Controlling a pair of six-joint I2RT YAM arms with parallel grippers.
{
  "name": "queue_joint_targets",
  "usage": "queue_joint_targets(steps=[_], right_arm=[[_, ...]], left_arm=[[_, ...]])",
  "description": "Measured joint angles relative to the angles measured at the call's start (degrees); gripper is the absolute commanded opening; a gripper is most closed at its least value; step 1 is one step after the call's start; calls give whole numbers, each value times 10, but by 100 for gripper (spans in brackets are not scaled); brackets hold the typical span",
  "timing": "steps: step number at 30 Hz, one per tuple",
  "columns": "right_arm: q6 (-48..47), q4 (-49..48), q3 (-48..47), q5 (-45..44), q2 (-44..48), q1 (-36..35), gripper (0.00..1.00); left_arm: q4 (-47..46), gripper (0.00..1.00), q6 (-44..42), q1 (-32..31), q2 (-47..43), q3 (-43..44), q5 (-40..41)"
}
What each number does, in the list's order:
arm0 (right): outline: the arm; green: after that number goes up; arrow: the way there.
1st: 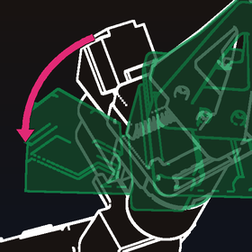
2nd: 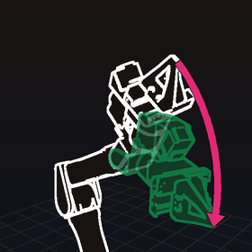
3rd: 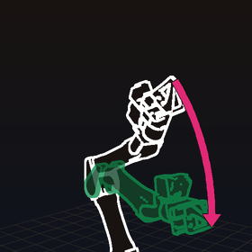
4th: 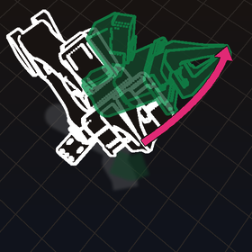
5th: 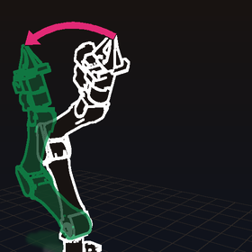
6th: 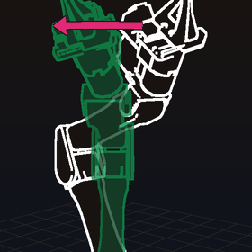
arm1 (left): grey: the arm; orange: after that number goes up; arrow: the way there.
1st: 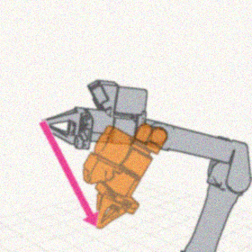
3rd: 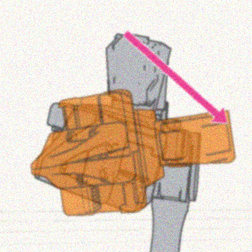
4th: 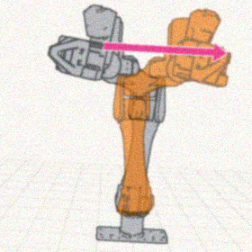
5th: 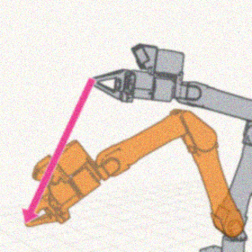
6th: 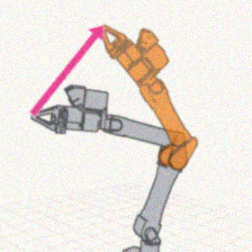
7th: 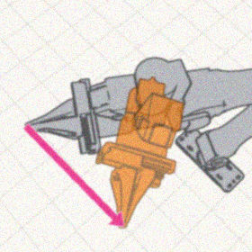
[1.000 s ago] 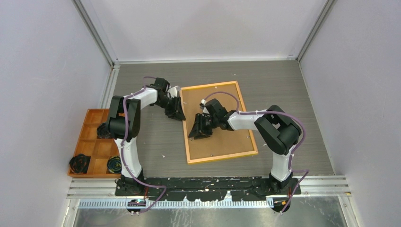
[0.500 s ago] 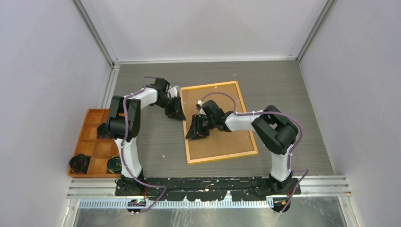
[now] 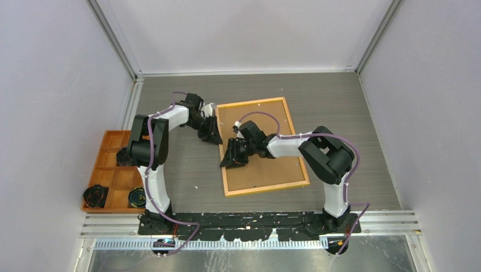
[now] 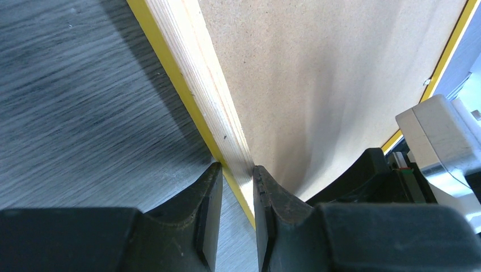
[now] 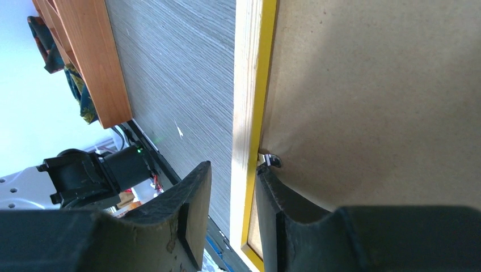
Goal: Put the photo into the frame
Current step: Install the photo frame at the center of the board.
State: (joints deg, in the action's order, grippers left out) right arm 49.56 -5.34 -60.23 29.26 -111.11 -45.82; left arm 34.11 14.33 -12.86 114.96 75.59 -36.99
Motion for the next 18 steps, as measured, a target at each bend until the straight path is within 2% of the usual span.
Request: queue_joint_targets(steps=[7, 10, 14, 15, 16, 18], right_arm=[[13, -2, -3, 3, -5, -2, 39], [14, -2, -3, 3, -4, -2, 40], [10, 16, -3, -14, 9, -2, 42], [4, 33, -4, -24, 19, -2, 44], [-2, 55, -8, -35, 29, -2, 48], [-18, 109, -31, -63, 47, -2, 51]], left_arm=[[0, 27, 0, 0, 0, 0, -1], [0, 31, -2, 1, 0, 0, -1], [9, 59, -10, 5, 0, 3, -3], [18, 66, -10, 8, 0, 9, -8], [30, 79, -13, 11, 0, 19, -8], [44, 93, -19, 23, 0, 39, -14]])
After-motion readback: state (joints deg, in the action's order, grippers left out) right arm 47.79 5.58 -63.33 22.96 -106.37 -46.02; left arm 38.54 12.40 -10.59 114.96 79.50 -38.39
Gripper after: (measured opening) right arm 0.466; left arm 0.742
